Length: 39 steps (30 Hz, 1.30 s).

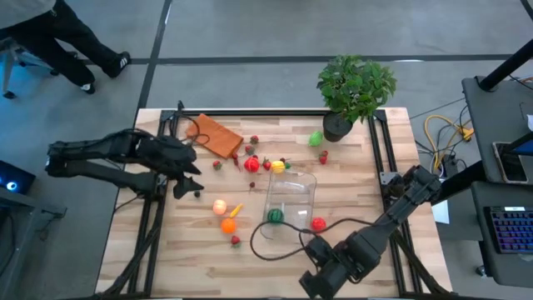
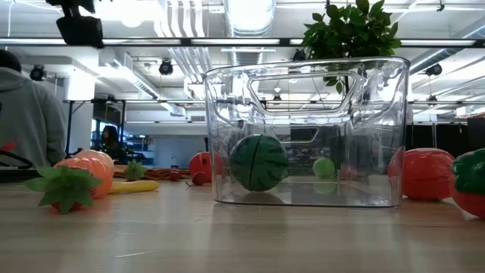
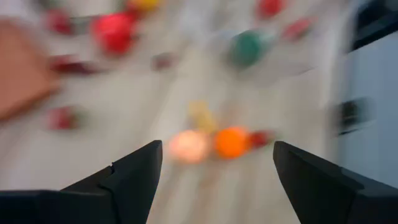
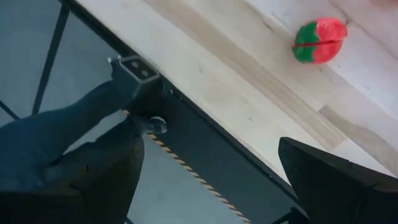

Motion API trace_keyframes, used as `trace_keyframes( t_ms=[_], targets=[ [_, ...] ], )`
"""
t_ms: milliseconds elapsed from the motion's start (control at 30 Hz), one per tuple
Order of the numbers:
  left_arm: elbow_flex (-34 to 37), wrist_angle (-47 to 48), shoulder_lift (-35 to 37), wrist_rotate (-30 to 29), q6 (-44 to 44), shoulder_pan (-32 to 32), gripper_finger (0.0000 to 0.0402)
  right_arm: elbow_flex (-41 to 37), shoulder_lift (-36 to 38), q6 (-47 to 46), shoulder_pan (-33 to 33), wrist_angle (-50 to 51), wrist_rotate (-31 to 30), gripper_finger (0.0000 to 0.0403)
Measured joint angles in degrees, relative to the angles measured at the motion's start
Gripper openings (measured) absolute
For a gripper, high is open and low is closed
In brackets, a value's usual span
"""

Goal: Pick and placing Produce into tupperware
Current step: Put the blueberry into the transparent bin

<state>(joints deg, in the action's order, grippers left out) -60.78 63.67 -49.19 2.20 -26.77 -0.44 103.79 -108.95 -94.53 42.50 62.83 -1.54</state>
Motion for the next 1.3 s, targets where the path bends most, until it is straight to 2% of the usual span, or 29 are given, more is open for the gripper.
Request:
trace_keyframes(
  t_ms=[100, 167, 267, 400, 500, 667, 867, 1000, 1200, 1300],
  targets=[
    [-2.9, 7.6, -4.6, -8.6, 4.3, -0.4, 0.0293, 0.0, 0.0, 0.1, 1.4, 0.7, 0.0, 0.0363],
    [-3.1, 10.5, -7.4, -11.2, 4.8, -0.5, 0.0293, 0.0, 0.0, -0.3, 2.3, 1.7, -0.2, 0.0363],
    [-1.7, 10.8, -11.0, -11.7, 4.2, -0.5, 0.0293, 0.0, 0.0, -0.8, 3.7, 2.9, -2.0, 0.0363],
    [0.5, 11.7, -17.3, -12.4, -6.4, -0.5, 0.0293, 0.0, 0.0, -1.3, 5.6, 3.0, -4.4, 0.0363],
    [1.9, 13.0, -22.8, -12.8, -8.7, -0.9, 0.0293, 0.0, 0.0, -1.5, 6.6, 3.0, -4.5, 0.0363],
    [3.1, 14.4, -30.8, -13.8, -7.6, -2.1, 0.0293, 0.0, 0.0, -1.6, 7.6, 4.5, -4.5, 0.0363],
    [3.1, 13.3, -35.5, -17.5, -6.9, -3.8, 0.0293, 0.0, 0.0, -2.6, 7.6, 5.0, -4.6, 0.0363],
    [3.3, 12.8, -38.2, -16.3, -6.8, -4.2, 0.0293, 0.0, 0.0, -4.6, 7.6, 5.0, -4.7, 0.0363],
    [6.8, 10.6, -40.6, -7.8, -4.1, -5.3, 0.0293, 0.0, 0.0, -7.1, 7.6, 6.0, -5.8, 0.0363],
    [9.4, 10.3, -40.7, -7.3, -4.1, -5.7, 0.0293, 0.0, 0.0, -7.5, 7.6, 6.0, -7.5, 0.0363]
  ],
)
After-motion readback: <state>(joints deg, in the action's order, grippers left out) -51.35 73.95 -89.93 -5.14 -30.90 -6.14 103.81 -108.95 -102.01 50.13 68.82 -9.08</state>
